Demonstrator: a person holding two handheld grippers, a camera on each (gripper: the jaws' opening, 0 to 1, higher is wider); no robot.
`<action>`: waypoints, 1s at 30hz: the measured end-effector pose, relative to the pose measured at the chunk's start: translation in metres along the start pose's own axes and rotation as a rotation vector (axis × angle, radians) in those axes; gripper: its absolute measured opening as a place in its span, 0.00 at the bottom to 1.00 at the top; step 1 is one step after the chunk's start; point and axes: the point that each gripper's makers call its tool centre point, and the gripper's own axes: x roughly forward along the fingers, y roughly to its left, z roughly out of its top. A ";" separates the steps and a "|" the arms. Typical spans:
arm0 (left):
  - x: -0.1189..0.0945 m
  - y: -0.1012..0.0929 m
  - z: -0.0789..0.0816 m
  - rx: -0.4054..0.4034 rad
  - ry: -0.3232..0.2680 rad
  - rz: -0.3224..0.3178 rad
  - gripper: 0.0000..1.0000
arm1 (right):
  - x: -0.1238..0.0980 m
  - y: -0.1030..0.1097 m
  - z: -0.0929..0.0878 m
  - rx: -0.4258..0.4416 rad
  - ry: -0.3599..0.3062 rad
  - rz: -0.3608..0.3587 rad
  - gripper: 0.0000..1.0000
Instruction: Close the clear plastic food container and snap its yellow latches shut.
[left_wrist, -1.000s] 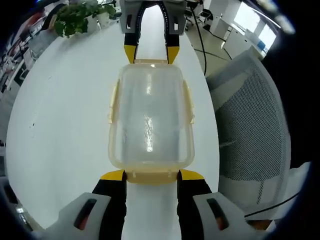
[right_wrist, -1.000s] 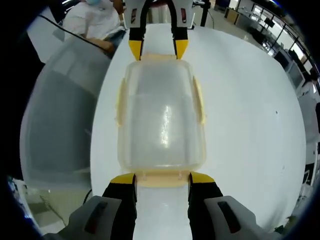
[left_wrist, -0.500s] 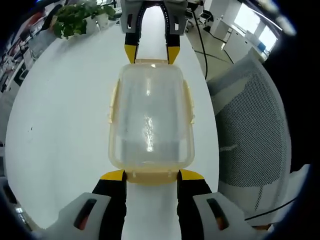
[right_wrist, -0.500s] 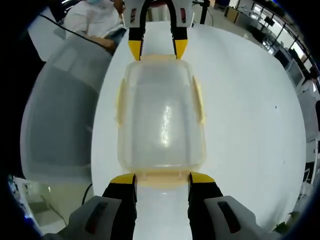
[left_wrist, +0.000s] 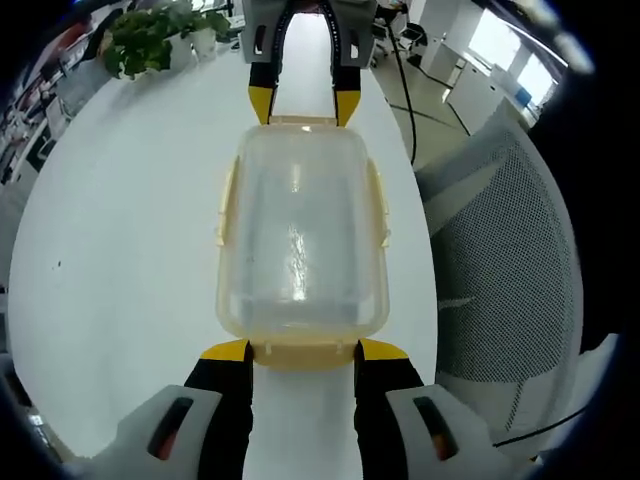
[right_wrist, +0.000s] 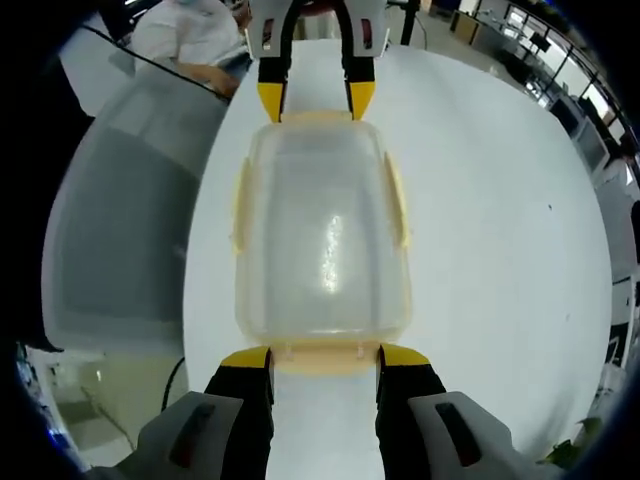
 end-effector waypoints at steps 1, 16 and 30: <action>0.000 0.001 0.001 0.002 -0.002 0.001 0.38 | 0.000 0.000 -0.001 0.002 0.000 0.000 0.38; 0.006 -0.001 0.011 0.008 0.001 -0.001 0.38 | -0.001 0.002 -0.012 0.006 0.007 -0.003 0.38; 0.009 0.000 0.019 0.021 0.003 0.001 0.38 | 0.001 0.002 -0.022 0.020 0.008 -0.012 0.38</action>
